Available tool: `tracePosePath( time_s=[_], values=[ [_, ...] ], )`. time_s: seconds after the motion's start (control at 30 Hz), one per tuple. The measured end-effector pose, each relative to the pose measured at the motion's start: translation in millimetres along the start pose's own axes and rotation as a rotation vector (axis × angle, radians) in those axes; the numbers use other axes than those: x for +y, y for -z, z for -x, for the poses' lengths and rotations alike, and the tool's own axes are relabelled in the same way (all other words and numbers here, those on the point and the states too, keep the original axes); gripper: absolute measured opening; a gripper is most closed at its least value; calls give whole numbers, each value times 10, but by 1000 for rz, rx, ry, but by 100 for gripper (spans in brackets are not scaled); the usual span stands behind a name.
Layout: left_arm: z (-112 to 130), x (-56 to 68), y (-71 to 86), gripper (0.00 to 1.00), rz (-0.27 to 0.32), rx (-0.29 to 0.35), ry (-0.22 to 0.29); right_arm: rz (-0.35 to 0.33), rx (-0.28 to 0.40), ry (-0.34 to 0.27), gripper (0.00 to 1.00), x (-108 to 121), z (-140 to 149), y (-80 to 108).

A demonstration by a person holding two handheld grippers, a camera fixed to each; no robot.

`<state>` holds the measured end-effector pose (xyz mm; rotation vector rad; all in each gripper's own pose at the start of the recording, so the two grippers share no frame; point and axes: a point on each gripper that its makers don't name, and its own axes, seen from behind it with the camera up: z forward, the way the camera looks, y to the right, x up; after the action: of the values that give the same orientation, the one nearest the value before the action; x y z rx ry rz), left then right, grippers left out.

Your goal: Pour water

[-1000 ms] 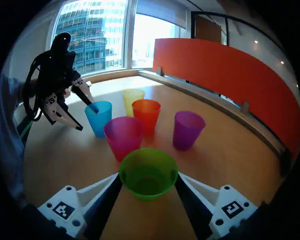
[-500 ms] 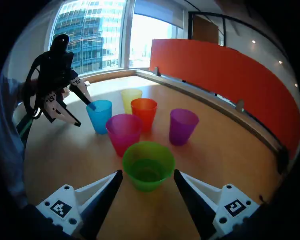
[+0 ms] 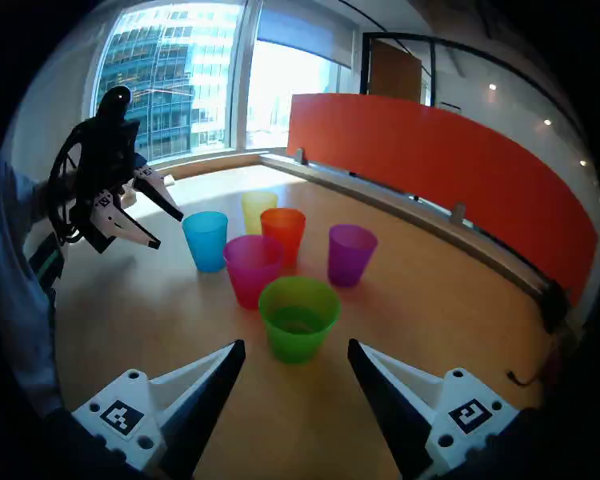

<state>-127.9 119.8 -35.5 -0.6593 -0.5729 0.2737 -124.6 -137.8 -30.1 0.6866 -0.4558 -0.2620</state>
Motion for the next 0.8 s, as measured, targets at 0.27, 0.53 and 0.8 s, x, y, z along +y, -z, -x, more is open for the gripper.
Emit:
tracePosePath(
  time_s=[0.27,0.53,0.8],
  values=[
    [-97,-134,140,93,-100,82,48,88,77,-69,100,50,-98,201],
    [-261,-390,310,93,-234,214,140,213,173,-130,99,246,-250,399],
    [-397,-555,509,93,-349,329,178,353,255,-172,99,503,-359,579]
  ],
)
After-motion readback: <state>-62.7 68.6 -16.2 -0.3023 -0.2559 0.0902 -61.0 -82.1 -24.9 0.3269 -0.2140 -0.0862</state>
